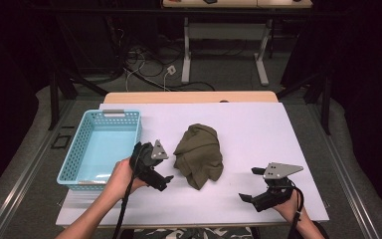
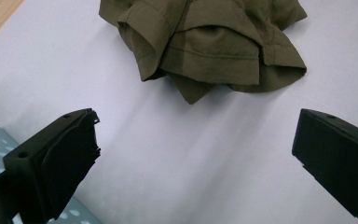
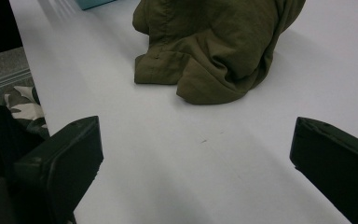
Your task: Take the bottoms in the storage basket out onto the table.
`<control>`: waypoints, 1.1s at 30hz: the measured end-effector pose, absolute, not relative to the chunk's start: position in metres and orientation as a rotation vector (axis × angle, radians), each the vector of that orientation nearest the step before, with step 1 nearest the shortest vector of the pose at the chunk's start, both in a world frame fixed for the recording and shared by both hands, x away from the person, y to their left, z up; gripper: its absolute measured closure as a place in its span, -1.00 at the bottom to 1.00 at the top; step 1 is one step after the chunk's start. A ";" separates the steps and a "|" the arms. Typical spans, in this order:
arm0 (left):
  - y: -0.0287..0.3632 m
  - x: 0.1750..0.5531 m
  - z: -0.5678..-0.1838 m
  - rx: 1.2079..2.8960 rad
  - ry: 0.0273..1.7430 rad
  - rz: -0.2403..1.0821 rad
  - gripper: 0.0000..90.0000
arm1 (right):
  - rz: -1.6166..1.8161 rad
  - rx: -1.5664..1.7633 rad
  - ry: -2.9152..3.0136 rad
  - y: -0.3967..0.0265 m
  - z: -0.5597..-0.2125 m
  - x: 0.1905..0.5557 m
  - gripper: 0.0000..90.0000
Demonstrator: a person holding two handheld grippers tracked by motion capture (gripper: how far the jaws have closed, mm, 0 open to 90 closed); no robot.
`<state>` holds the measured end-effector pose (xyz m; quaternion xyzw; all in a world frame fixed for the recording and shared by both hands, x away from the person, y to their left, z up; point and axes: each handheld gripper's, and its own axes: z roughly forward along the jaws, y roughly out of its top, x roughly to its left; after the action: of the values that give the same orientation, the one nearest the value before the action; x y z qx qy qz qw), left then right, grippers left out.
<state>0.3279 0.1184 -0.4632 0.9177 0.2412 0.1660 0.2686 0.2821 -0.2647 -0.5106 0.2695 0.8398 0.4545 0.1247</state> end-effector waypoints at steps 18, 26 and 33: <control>0.138 0.301 -0.465 2.445 0.678 0.473 -1.00 | 1.322 0.790 2.450 -0.264 -0.511 0.282 -0.95; 0.148 0.290 -0.466 2.423 0.700 0.492 -1.00 | 1.322 0.790 2.449 -0.264 -0.511 0.282 -0.95; 0.154 0.282 -0.467 2.414 0.712 0.501 -1.00 | 1.322 0.790 2.449 -0.264 -0.511 0.282 -0.94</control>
<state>0.2823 0.1537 -0.4673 0.9020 0.2661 0.1871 0.2840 0.2822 -0.2638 -0.5111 0.2711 0.8399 0.4536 0.1240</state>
